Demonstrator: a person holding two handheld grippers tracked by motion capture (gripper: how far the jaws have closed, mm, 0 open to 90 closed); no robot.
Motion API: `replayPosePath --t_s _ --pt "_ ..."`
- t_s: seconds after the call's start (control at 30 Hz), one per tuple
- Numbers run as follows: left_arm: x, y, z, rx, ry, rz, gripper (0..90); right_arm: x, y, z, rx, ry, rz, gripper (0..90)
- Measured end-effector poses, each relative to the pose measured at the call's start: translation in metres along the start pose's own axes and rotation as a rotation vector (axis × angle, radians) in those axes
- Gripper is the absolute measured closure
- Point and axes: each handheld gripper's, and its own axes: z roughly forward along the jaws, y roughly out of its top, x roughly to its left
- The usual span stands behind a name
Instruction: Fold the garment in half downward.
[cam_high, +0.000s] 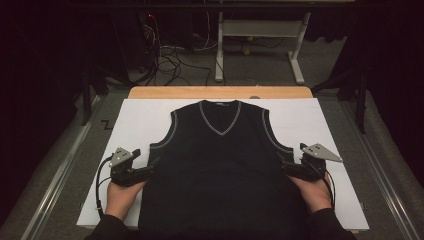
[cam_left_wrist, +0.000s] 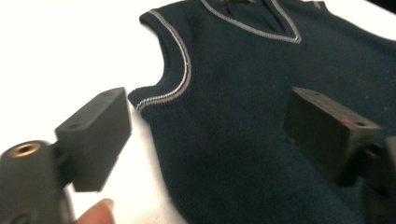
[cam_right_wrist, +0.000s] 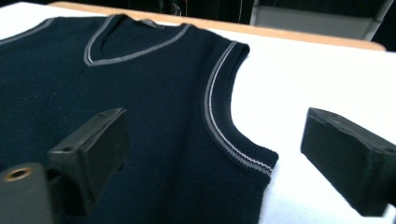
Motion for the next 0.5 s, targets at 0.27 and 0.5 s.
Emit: replayPosePath --t_s 0.27,0.5 --pt "0.007 0.004 0.014 0.111 0.036 -0.042 30.5 -0.002 -0.002 0.013 0.082 -0.01 0.004 18.5" --pt "0.007 0.002 0.017 0.213 0.044 -0.04 44.5 -0.005 -0.006 0.012 0.177 -0.023 0.018 28.2"
